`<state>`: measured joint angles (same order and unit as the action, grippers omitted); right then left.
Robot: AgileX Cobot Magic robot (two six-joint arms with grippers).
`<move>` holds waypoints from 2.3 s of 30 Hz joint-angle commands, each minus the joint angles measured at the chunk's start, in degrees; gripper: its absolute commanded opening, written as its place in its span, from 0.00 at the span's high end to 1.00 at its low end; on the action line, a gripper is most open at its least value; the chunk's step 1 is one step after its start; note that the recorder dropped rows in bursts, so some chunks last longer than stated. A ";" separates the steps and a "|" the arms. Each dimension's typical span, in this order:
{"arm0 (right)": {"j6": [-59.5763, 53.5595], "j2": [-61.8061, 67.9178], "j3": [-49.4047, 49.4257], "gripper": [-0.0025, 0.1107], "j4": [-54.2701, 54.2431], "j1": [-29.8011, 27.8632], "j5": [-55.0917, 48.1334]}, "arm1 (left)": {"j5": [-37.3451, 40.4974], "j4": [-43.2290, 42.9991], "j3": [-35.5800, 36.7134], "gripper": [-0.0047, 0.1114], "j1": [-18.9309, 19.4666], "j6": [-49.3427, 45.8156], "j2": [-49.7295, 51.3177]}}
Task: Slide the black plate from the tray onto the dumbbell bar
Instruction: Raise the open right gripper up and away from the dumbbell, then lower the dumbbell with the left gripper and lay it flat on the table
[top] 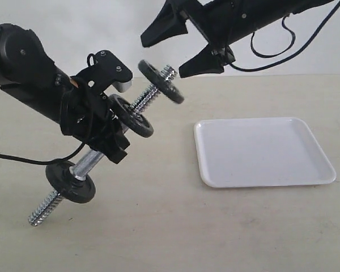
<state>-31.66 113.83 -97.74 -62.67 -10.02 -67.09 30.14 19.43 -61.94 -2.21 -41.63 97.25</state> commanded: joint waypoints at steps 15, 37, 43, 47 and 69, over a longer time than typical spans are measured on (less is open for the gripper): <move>-1.48 -1.34 -2.30 0.05 4.26 -5.49 2.63 | -3.92 1.34 -1.76 0.93 -0.23 0.01 -3.44; 2.72 -1.34 -2.30 0.05 12.44 -5.49 -2.88 | -6.07 -0.37 -1.65 0.93 0.96 0.89 1.26; 2.72 -1.34 -2.30 0.05 12.44 -5.49 -2.88 | -7.88 -0.48 -1.65 0.93 0.96 0.89 1.58; 2.87 -1.34 -2.30 0.05 12.44 -5.49 -2.88 | -8.30 -0.48 -1.65 0.93 0.96 0.89 3.24; 4.11 -1.34 -2.30 0.05 12.44 -5.49 -2.88 | -11.36 -0.36 -1.65 0.93 0.96 0.89 9.45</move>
<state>-27.76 113.14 -99.74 -50.43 -15.36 -69.62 24.53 17.42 -61.52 -1.39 -40.64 109.03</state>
